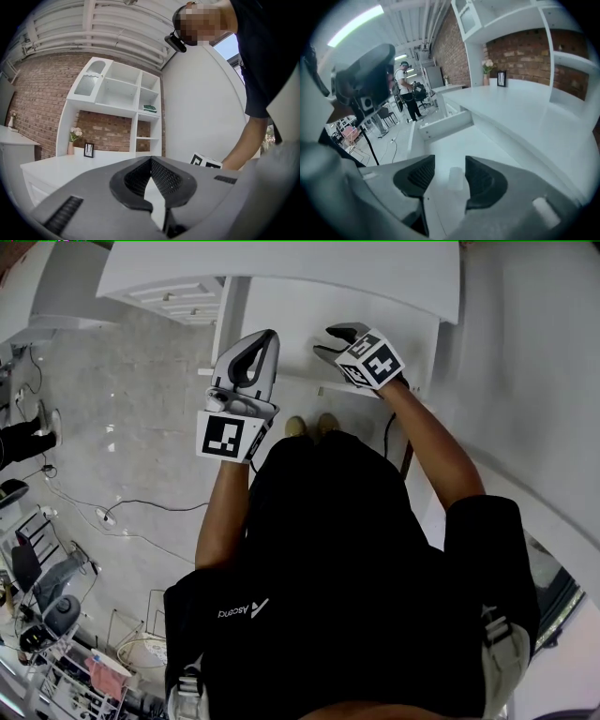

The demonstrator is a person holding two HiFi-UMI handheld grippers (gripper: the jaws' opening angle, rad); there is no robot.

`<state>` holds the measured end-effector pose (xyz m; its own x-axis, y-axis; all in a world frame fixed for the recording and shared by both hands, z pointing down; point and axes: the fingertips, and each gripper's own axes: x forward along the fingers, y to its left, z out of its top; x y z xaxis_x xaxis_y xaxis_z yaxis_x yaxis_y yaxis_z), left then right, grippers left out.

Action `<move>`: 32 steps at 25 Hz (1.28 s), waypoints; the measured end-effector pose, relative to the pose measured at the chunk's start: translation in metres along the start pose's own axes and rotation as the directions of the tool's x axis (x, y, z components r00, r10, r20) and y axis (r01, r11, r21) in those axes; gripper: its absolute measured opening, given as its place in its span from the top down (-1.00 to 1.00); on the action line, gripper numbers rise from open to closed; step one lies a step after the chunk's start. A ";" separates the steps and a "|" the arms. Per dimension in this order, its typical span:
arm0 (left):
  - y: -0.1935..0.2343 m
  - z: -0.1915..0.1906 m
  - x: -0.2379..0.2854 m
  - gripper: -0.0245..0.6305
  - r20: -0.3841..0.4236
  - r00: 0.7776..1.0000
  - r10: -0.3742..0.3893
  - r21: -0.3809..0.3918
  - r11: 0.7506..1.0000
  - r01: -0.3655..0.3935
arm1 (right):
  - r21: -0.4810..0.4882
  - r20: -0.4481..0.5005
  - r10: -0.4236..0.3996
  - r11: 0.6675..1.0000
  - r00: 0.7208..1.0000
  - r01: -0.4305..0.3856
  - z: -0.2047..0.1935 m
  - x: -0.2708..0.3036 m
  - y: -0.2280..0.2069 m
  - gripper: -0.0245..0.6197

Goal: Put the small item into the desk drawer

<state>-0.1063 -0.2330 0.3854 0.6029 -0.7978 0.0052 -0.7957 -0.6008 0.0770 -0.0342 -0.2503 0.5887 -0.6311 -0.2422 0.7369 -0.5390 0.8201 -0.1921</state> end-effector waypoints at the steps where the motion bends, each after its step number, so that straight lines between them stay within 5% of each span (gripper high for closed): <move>1: -0.001 -0.001 0.001 0.93 -0.001 1.000 -0.004 0.001 1.000 0.004 | 0.001 0.040 0.000 1.000 0.999 0.000 0.009 -0.006 0.003 0.30; 6: -0.028 0.003 0.003 0.93 -0.003 1.000 -0.027 0.003 1.000 0.027 | -0.016 0.266 0.013 1.000 0.964 -0.009 0.046 -0.059 0.029 0.36; 14: -0.051 0.019 0.000 0.93 0.009 0.999 -0.035 0.014 0.999 0.035 | -0.082 0.556 0.010 0.996 0.831 0.042 0.105 -0.146 0.069 0.70; 24: -0.072 0.049 -0.008 0.93 0.035 0.997 -0.068 0.028 0.997 0.067 | -0.090 0.716 0.005 0.992 0.698 0.086 0.128 -0.210 0.101 0.91; 32: -0.109 0.069 -0.017 0.93 0.070 0.993 -0.098 0.046 0.994 0.095 | -0.107 0.783 -0.001 0.985 0.622 0.136 0.114 -0.245 0.121 0.91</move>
<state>-0.0339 -0.1579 0.3079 0.6724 -0.7367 -0.0721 -0.7367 -0.6755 0.0311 -0.0085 -0.1507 0.3107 -0.8288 -0.5574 -0.0486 -0.5572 0.8302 -0.0192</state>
